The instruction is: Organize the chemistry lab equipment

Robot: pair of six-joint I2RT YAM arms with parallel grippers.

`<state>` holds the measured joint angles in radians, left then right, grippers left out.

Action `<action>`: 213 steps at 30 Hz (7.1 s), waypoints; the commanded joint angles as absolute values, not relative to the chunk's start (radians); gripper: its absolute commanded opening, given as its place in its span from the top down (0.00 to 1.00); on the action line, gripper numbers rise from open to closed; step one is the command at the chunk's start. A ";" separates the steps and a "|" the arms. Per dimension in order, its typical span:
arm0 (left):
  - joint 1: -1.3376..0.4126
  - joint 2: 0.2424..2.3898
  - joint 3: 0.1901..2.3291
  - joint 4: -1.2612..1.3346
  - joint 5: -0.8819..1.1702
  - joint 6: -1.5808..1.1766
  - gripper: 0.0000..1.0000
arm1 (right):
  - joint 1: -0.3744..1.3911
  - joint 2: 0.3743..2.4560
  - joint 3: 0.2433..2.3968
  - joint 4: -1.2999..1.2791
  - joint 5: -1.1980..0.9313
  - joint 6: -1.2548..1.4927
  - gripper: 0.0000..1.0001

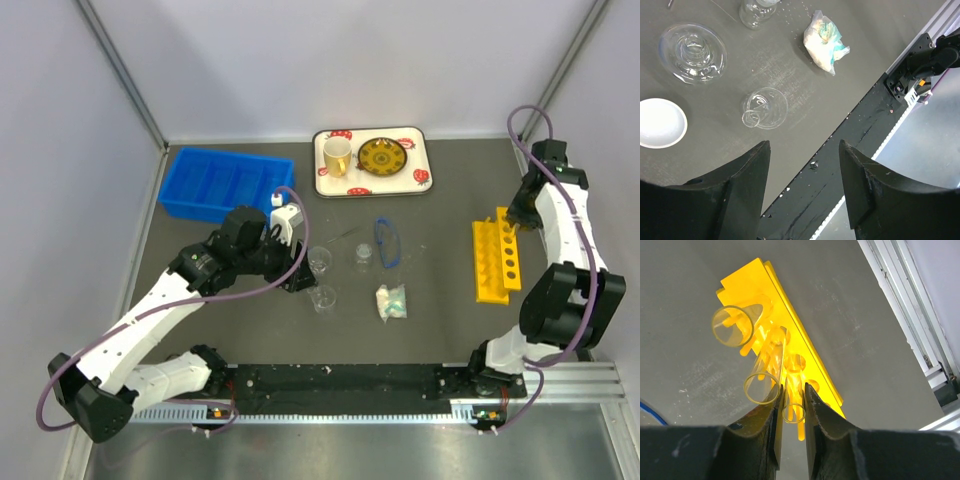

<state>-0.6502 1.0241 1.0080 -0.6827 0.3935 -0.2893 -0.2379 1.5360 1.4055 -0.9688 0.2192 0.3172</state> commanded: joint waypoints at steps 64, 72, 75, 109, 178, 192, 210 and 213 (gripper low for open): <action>-0.666 1.261 1.097 -0.718 0.367 -0.364 0.48 | 0.244 1.020 1.447 -1.031 -0.052 0.282 0.50; -0.666 1.253 1.020 -0.730 0.316 -0.385 0.46 | 0.258 0.979 1.375 -0.996 -0.101 0.299 0.50; -0.666 1.269 0.990 -0.713 0.308 -0.390 0.46 | 0.265 0.969 1.367 -0.989 -0.103 0.302 0.50; -0.644 1.411 0.994 -0.637 0.291 -0.319 0.46 | 0.265 0.950 1.322 -0.991 -0.083 0.301 0.50; -0.623 1.201 1.445 -0.802 0.511 -0.305 0.90 | 0.265 0.836 1.175 -0.746 -0.567 0.377 0.48; -0.514 1.180 1.414 -0.430 0.822 -0.526 0.90 | 0.265 0.830 0.896 0.071 -1.069 0.742 0.47; -0.377 1.137 1.256 0.092 1.066 -0.914 0.92 | 0.267 0.999 0.795 1.038 -1.123 1.279 0.43; -0.370 1.115 1.218 0.185 1.071 -0.974 0.92 | 0.267 0.991 0.824 0.982 -1.094 1.206 0.43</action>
